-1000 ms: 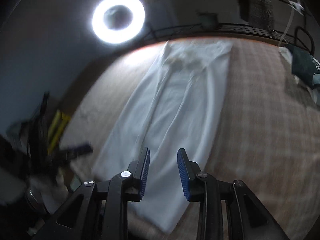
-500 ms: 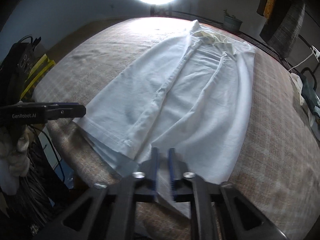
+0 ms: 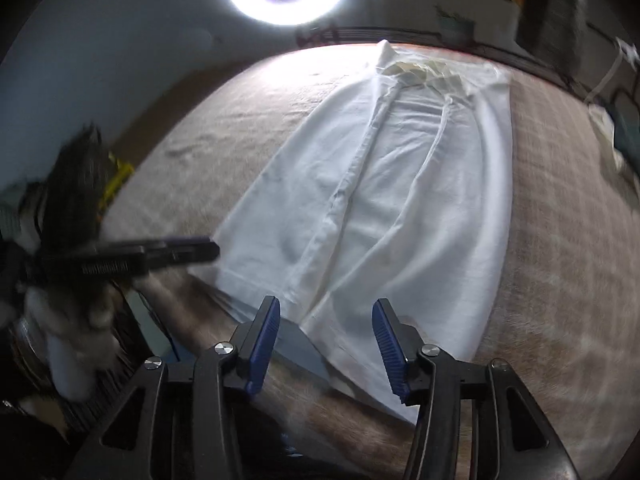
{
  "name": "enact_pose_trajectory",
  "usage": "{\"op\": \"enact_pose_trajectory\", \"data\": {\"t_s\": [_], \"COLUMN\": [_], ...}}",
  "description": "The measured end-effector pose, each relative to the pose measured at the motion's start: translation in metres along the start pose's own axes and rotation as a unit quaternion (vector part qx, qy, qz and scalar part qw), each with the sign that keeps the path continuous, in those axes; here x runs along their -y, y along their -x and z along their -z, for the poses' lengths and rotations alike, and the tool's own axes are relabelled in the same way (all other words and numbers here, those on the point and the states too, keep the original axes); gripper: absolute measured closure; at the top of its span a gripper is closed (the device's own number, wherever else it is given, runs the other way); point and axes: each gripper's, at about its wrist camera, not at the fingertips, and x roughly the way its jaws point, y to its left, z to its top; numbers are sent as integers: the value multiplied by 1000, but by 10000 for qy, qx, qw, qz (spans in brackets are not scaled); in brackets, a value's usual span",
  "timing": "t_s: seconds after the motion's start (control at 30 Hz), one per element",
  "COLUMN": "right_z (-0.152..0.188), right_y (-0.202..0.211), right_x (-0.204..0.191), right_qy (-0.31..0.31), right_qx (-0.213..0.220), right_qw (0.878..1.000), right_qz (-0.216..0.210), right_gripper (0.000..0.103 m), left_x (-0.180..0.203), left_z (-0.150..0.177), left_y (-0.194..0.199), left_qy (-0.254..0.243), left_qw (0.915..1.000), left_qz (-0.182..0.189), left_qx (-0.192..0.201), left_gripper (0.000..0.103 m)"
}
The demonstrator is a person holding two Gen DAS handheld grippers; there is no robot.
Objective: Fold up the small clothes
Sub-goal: 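Close both tools on the hem of the folded shirt strip, then lift the hem and fold it toward the collar, then open both tools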
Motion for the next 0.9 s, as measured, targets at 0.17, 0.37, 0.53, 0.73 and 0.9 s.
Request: {"op": "enact_pose_trajectory", "data": {"t_s": [0.17, 0.37, 0.53, 0.73, 0.9], "right_z": [8, 12, 11, 14, 19], "right_y": [-24, -33, -29, -25, -3], "right_x": [-16, -24, -19, -10, -15], "right_qy": [234, 696, 814, 735, 1067], "right_qx": [-217, -189, -296, -203, -41], "right_qw": [9976, 9924, 9941, 9966, 9943], "right_qz": [622, 996, 653, 310, -1], "right_gripper": [64, 83, 94, 102, 102], "left_x": [0, -1, 8, 5, 5], "left_z": [-3, -2, 1, 0, 6], "left_y": [0, 1, -5, 0, 12], "left_qy": [-79, -68, -268, -68, -123], "left_qw": [9999, 9999, 9996, 9997, 9986], "left_qz": [43, 71, -90, -212, -475], "left_qx": [-107, -67, 44, 121, 209], "left_gripper": [78, 79, 88, 102, 103]}}
